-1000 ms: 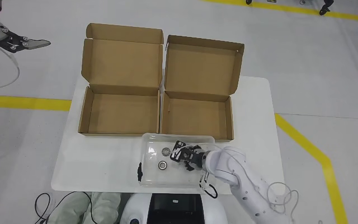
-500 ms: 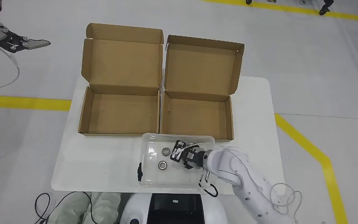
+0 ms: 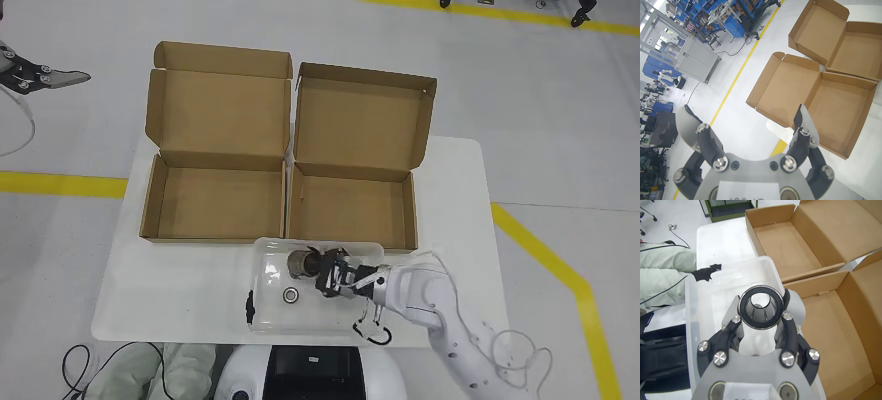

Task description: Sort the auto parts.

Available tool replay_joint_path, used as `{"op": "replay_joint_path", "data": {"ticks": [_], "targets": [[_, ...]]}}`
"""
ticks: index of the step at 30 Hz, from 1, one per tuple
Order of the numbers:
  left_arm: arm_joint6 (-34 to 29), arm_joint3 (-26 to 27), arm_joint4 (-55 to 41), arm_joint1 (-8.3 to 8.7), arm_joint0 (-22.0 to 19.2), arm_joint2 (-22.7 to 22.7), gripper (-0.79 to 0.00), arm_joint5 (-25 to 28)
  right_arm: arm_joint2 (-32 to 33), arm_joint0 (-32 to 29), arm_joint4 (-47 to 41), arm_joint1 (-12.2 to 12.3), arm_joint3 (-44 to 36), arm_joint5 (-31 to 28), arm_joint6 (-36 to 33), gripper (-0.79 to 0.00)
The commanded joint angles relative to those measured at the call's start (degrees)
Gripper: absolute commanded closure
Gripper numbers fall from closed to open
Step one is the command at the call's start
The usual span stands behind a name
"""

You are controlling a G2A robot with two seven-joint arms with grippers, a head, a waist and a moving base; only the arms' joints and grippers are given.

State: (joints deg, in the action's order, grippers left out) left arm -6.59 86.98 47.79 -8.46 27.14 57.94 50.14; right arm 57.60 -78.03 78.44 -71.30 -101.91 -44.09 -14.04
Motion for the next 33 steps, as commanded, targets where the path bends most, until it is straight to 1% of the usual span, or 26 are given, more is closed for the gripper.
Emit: {"op": "replay_joint_path", "data": {"ticks": [1,3,7,13,18,21,24,33], "targets": [[0.0,0.0,0.0,0.00,0.0,0.0,-0.785,0.0,0.0,0.6,0.7,0.0,0.8,-0.1,4.6,0.000],[0.0,0.0,0.0,0.00,0.0,0.0,-0.785,0.0,0.2,0.9,0.7,0.0,1.4,0.8,9.1,0.000],[0.0,0.0,0.0,0.00,0.0,0.0,-0.785,0.0,0.0,2.3,0.5,-0.2,3.0,0.2,17.9,0.000],[0.0,0.0,0.0,0.00,0.0,0.0,-0.785,0.0,-1.1,6.4,1.3,-0.5,3.8,-1.4,26.6,0.000],[0.0,0.0,0.0,0.00,0.0,0.0,-0.785,0.0,-1.7,9.8,1.2,-0.9,2.2,-1.9,30.1,0.000],[0.0,0.0,0.0,0.00,0.0,0.0,-0.785,0.0,-1.6,11.3,0.6,-1.0,1.1,-1.2,31.0,0.000],[0.0,0.0,0.0,0.00,0.0,0.0,-0.785,0.0,-1.0,12.5,-3.0,-1.2,0.7,-0.7,31.9,0.000],[0.0,0.0,0.0,0.00,0.0,0.0,-0.785,0.0,0.6,15.7,-7.1,-1.5,-3.3,0.8,29.7,0.000]]}}
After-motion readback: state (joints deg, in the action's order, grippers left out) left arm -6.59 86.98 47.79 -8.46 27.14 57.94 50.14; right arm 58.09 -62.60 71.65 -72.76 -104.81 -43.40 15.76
